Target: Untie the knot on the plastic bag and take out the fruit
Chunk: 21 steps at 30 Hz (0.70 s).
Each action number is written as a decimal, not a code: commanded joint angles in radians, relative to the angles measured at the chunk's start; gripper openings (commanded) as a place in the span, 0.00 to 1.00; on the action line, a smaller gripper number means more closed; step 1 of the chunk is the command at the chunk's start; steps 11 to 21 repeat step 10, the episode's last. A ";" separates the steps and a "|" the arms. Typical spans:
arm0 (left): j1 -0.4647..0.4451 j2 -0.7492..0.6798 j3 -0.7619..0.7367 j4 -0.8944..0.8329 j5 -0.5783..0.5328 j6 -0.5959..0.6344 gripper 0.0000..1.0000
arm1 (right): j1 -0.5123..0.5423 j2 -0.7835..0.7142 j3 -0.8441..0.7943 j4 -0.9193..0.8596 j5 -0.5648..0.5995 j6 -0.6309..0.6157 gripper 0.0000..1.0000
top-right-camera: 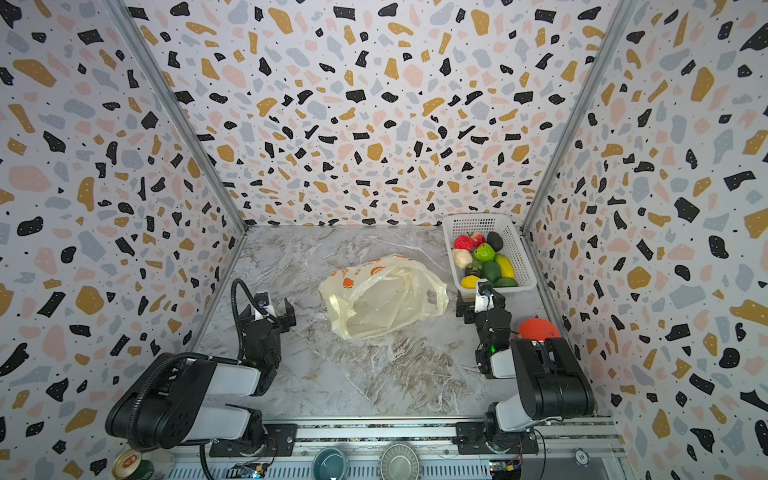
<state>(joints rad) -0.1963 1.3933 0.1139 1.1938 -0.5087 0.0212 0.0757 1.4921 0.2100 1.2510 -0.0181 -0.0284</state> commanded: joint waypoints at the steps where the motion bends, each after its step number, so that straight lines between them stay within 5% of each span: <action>1: 0.008 0.000 0.006 0.094 0.007 -0.009 1.00 | 0.013 0.000 -0.012 0.016 0.054 -0.001 0.99; 21: 0.020 0.004 0.018 0.072 0.029 -0.014 0.99 | 0.011 0.003 -0.008 0.010 0.052 0.002 0.99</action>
